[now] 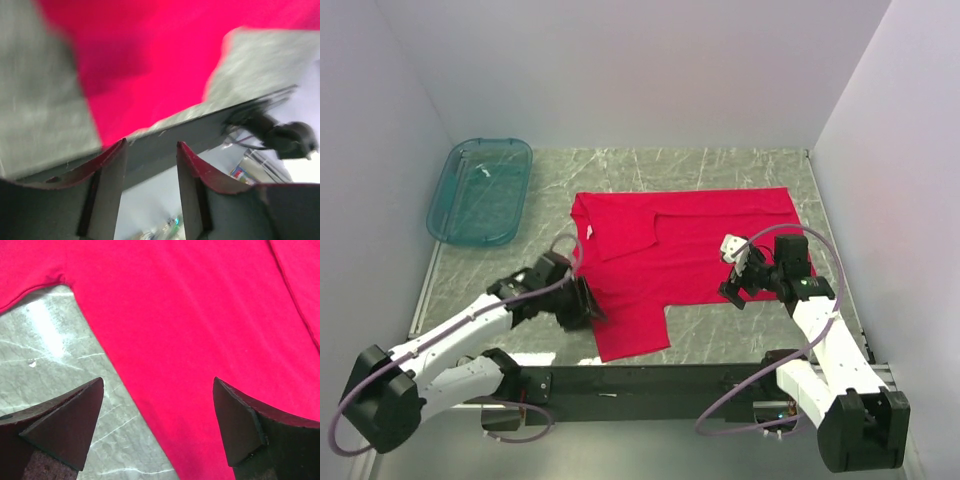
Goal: Fold and stack the t-shirts
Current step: Fold the tshirt
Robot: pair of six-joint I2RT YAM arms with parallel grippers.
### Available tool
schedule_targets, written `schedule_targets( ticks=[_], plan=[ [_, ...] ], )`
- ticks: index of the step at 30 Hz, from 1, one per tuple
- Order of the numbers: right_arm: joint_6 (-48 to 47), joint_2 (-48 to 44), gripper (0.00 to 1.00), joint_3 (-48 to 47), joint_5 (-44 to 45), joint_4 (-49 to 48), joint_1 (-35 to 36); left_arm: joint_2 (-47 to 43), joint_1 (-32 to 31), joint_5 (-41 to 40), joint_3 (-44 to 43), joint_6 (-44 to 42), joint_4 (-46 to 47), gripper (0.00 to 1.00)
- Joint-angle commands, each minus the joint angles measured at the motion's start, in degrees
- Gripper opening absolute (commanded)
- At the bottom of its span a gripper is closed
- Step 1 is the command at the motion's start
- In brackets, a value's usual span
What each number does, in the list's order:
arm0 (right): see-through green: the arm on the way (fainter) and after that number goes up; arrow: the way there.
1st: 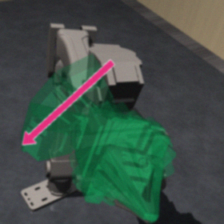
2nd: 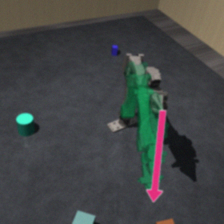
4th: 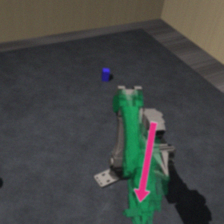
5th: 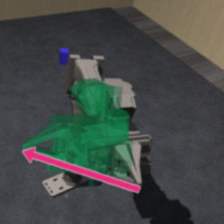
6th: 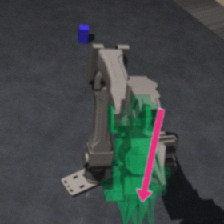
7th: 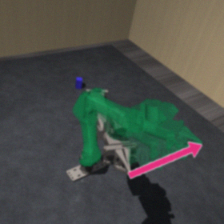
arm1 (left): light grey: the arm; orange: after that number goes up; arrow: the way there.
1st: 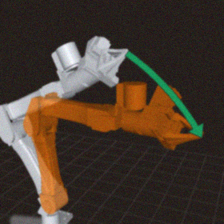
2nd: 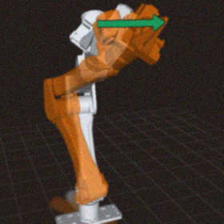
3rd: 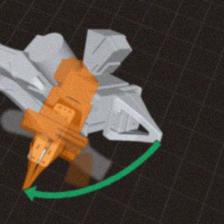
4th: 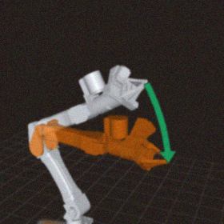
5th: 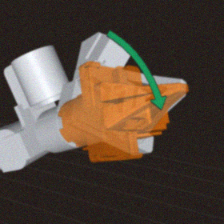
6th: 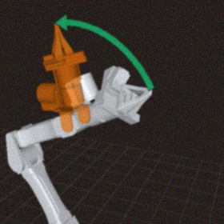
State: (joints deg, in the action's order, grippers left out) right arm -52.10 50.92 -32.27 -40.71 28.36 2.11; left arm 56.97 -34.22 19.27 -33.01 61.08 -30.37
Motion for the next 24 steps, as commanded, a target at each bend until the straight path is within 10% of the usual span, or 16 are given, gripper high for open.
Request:
schedule_targets(
  ticks=[1, 10, 24],
  plan=[
    [-1.78, 0.41, 0.95, -1.74, -2.54, 0.91, -0.09, -0.45, -8.98, -6.42, 2.77, 12.62, -9.18, 0.48],
    [0.77, 1.21, 0.92, -2.44, -1.21, -0.24, -0.79, 5.16, -27.99, -12.05, 2.09, 26.1, -5.4, 0.5],
    [0.5, 1.03, 0.92, -2.71, -3.41, 0.56, -3.78, 12.37, -27.84, -20.85, -1.0, 27.16, -3.3, 0.43]
  ],
)
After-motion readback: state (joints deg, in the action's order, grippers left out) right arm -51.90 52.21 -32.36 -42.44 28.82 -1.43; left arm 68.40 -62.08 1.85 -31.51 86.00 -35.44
